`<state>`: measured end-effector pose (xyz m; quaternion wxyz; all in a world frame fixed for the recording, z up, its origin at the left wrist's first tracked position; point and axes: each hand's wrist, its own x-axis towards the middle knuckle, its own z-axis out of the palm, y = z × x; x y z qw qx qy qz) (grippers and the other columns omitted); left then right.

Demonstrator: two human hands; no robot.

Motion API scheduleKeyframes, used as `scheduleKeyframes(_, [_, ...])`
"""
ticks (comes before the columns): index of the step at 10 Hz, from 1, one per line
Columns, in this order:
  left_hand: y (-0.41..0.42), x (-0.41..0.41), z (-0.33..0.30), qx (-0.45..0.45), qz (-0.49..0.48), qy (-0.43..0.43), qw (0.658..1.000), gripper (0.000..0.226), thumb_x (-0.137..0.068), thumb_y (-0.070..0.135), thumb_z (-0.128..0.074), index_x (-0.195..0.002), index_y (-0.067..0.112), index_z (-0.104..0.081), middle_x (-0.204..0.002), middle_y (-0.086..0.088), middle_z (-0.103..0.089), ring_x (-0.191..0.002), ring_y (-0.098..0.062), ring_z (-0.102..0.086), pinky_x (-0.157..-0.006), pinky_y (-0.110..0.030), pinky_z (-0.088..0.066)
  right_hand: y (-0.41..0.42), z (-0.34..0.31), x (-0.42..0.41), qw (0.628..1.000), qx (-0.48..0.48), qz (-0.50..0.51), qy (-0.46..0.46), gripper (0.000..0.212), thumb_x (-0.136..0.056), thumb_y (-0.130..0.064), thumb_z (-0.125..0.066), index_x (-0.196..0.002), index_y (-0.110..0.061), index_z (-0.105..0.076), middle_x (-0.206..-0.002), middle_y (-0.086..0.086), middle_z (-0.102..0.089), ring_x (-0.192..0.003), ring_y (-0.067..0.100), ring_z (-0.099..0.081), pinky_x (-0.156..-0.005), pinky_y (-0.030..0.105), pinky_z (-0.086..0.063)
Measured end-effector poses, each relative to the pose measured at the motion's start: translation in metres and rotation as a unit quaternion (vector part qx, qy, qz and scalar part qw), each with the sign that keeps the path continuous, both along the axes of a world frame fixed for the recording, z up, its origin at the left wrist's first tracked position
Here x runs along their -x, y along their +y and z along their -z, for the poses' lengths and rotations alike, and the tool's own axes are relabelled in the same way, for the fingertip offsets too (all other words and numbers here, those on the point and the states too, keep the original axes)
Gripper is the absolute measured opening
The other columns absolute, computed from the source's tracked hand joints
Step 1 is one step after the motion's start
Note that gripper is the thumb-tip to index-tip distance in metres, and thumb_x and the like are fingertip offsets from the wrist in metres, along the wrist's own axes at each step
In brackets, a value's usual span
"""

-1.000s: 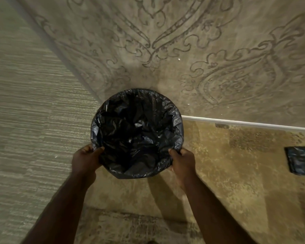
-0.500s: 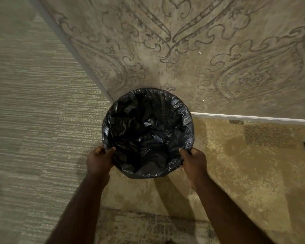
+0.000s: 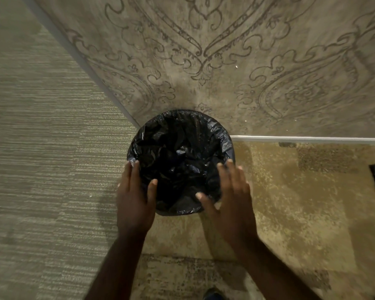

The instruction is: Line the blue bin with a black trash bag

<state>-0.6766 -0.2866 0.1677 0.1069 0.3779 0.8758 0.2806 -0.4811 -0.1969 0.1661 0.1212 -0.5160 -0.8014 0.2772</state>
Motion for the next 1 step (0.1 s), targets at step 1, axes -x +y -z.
scheduleKeyframes(1, [-0.0033, -0.0205, -0.0265, 0.023, 0.050, 0.023, 0.998, 0.058, -0.098, 0.032, -0.050, -0.150, 0.012, -0.032, -0.159, -0.010, -0.029, -0.146, -0.029, -0.028, -0.115, -0.053, -0.030, -0.0037, -0.0157, -0.0199, 0.993, -0.030, -0.093, -0.062, 0.074, -0.095, -0.058, -0.041, -0.155, -0.018, -0.026, -0.165, 0.001, -0.017, -0.153, 0.024, -0.007, -0.122, 0.048, -0.014])
